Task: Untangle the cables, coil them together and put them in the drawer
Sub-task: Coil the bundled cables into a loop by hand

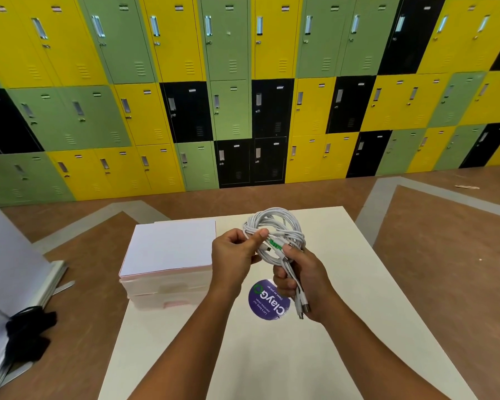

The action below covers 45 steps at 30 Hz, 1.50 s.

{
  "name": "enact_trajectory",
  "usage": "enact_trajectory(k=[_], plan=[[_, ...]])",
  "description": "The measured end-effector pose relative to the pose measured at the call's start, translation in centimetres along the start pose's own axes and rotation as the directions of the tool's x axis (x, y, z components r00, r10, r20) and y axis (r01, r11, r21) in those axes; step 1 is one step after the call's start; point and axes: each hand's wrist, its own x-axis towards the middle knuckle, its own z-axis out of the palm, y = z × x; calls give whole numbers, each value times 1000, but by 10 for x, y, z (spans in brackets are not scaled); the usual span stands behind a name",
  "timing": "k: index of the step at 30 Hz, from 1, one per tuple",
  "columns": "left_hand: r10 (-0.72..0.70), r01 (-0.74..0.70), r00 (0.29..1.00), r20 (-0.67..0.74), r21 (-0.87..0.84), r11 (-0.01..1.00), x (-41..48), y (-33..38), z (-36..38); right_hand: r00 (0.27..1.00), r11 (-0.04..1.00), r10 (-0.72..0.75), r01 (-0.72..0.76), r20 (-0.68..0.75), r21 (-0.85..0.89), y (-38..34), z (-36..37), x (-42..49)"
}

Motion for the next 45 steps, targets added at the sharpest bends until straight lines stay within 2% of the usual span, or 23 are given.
enact_trajectory(k=[4,7,9,12,14,16,19,24,26,28,34,37,40,42,45], plan=[[97,-93,993,-60,74,993,-1,-2,0,1000,1000,-7,6,17,10,0,-1,-1],[118,-113,988,-99,52,992,0,-4,0,997,999,38,-40,69,30,-1,0,-1],[40,-45,996,-77,-66,997,0,-8,1,991,996,58,-66,123,63,-1,2,-2],[-165,189,981,105,-279,942,-3,-7,1,986,995,61,-72,152,70,0,2,-4],[-178,236,962,208,-298,925,-5,-5,-1,988,996,57,-65,141,54,2,-1,-4],[-128,194,965,227,-295,936,-5,-5,-2,989,996,58,-66,135,52,4,-4,-3],[-62,111,982,178,-282,953,-7,-9,1,987,996,58,-67,149,56,4,-3,-4],[-64,113,989,131,-415,903,-11,-2,12,981,988,77,-99,177,119,-1,6,-7],[6,25,996,90,-330,944,-11,1,14,981,976,97,-128,170,179,-2,7,-7],[119,-106,991,68,-174,979,-11,3,14,980,966,120,-152,159,208,-4,6,-8],[273,-272,962,-17,19,962,-13,-4,8,985,988,111,-123,129,89,-5,8,-11],[283,-282,958,-49,39,959,-11,-5,8,991,992,119,-121,61,36,-5,13,-13],[278,-278,958,-67,21,960,-8,-5,5,989,990,136,-138,54,25,-6,16,-13],[270,-270,963,-25,-20,963,-7,-5,3,990,991,136,-137,46,6,-8,15,-13],[262,-258,959,110,-49,965,-6,-5,1,997,992,71,-72,-20,-105,-10,14,-12]])
